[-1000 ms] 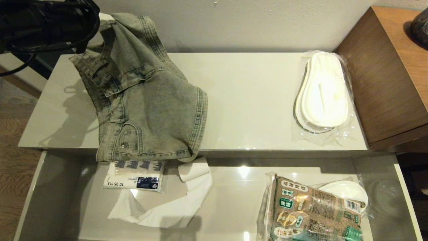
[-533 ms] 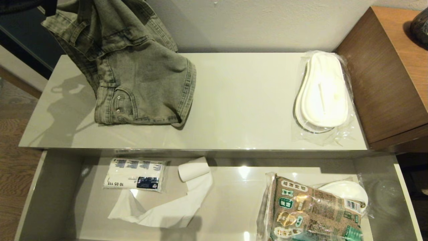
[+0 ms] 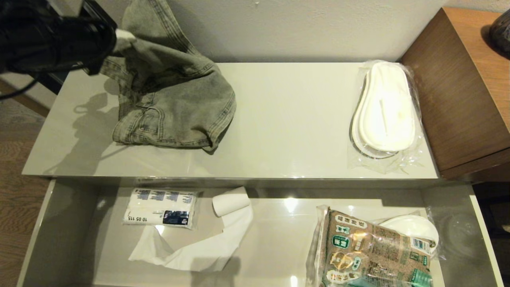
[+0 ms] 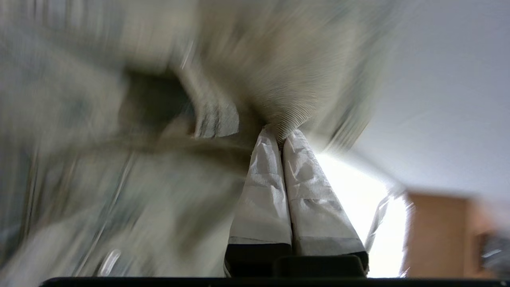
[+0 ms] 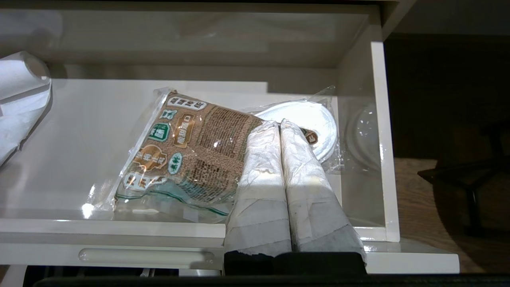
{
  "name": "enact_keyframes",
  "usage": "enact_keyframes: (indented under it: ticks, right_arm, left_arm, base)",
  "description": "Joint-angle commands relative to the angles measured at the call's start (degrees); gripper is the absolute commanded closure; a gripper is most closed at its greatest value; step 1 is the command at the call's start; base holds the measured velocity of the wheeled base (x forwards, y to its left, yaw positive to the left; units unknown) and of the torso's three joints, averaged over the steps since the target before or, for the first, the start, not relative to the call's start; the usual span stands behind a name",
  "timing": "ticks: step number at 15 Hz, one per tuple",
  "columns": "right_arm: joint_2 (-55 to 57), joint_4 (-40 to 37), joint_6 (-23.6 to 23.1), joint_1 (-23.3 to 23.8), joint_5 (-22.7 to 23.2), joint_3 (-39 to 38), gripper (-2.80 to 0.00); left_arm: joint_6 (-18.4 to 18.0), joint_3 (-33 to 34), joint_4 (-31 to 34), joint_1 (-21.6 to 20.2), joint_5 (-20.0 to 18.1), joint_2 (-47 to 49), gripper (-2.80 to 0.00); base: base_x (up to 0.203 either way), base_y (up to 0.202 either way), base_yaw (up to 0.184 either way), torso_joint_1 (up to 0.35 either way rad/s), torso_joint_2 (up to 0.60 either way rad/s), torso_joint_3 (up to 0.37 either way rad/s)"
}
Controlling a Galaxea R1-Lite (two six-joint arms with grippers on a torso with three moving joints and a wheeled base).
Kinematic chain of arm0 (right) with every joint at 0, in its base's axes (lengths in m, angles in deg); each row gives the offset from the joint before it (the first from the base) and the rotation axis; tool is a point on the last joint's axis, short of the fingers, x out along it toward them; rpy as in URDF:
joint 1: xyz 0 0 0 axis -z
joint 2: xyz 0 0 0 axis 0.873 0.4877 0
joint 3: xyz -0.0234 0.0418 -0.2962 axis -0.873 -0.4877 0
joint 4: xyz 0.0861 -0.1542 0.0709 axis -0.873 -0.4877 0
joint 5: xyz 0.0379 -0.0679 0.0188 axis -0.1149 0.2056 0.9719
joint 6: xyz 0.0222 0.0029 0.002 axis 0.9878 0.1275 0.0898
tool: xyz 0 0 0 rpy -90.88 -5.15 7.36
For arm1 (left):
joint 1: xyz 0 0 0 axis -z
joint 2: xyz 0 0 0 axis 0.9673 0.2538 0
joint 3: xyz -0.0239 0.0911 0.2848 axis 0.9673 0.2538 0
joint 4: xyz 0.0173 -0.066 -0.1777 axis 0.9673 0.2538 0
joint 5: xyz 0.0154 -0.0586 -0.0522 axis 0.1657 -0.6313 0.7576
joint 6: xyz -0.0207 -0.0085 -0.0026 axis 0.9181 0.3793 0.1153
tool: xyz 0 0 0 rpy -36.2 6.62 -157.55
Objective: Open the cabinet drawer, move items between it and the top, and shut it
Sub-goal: Place the shorts on the table
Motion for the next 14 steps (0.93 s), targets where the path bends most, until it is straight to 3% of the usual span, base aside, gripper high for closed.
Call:
enact_keyframes:
  ticks: [1, 4, 8, 9, 14]
  right_arm:
    - [0.0, 0.0, -0.1, 0.0, 0.1, -0.1, 0.0]
    - [0.1, 0.0, -0.1, 0.0, 0.1, -0.1, 0.0]
    - [0.1, 0.0, -0.1, 0.0, 0.1, -0.1, 0.0]
    - [0.0, 0.0, -0.1, 0.0, 0.1, -0.1, 0.0]
    - [0.0, 0.0, -0.2, 0.0, 0.2, -0.1, 0.0]
  left_arm:
    - [0.4, 7.1, 5.8, 0.4, -2.5, 1.8, 0.0]
    - [0.2, 6.7, 13.2, 0.5, -9.5, 2.2, 0.0]
    - [-0.5, 6.0, 15.4, 0.4, -11.1, 2.3, 0.0]
    - [-0.5, 6.5, 15.4, 0.5, -10.9, 2.0, -2.8]
    - [-1.0, 6.7, 17.8, 0.6, -11.0, -0.7, -2.8]
  base:
    - [0.0, 0.0, 0.0, 0.0, 0.0, 0.0]
    - [0.0, 0.0, 0.0, 0.0, 0.0, 0.0]
    - [0.0, 0.0, 0.0, 0.0, 0.0, 0.0]
    - [0.0, 0.0, 0.0, 0.0, 0.0, 0.0]
    - [0.0, 0.0, 0.0, 0.0, 0.0, 0.0]
